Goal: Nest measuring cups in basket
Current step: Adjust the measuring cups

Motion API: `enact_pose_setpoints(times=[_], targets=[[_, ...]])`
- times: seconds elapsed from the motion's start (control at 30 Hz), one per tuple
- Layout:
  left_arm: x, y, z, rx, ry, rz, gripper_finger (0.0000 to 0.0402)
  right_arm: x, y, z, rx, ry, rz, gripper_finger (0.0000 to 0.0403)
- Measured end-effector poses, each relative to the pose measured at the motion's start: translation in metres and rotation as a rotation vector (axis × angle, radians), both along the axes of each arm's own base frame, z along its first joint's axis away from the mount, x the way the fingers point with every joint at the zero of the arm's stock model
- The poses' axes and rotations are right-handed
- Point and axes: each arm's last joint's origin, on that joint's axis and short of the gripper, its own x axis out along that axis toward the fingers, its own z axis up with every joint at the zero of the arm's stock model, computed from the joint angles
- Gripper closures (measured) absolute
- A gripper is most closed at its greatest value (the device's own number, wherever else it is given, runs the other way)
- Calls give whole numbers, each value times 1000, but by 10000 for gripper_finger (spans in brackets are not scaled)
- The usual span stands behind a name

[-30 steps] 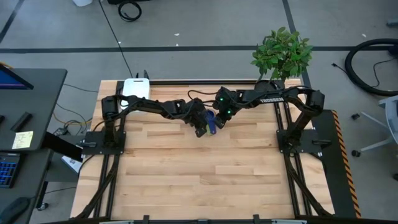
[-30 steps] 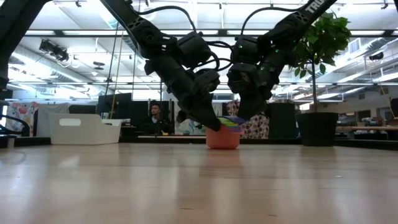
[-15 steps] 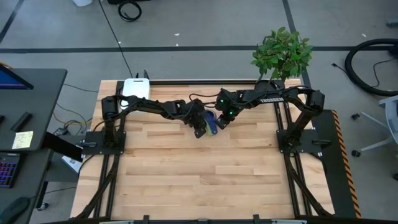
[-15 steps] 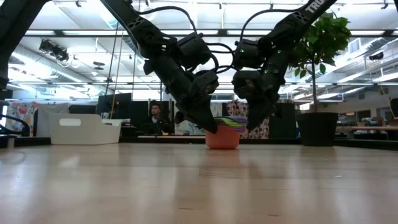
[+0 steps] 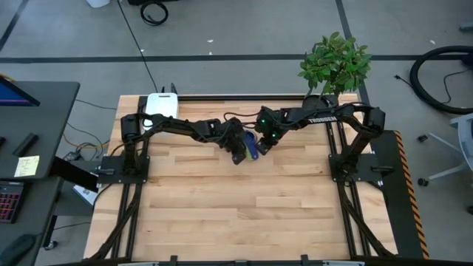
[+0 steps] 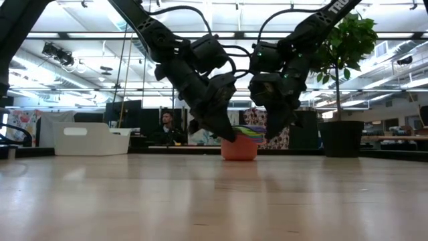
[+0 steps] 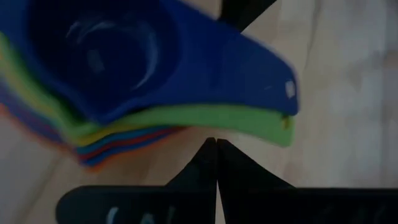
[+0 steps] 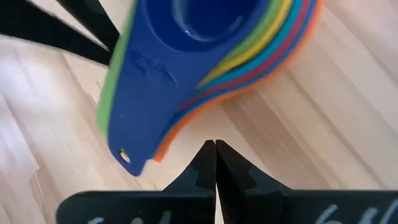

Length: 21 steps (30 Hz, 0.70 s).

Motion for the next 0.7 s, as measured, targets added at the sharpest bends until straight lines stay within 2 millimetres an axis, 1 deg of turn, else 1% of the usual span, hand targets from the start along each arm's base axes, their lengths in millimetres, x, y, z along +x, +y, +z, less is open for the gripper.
enact_pose_setpoints(times=[0.17, 0.47, 0.57, 0.7], targets=[[5, -2, 4, 5, -62, -11, 397, 5, -2, 2, -18, -55, -1, 399], [6, -2, 5, 6, -73, -11, 397, 7, -1, 4, -6, -82, -3, 399], [4, -2, 4, 9, -56, -12, 397, 7, -1, 3, -10, -79, 2, 399], [0, 0, 0, -26, 9, 20, 397, 3, -4, 4, -24, -57, -10, 399]])
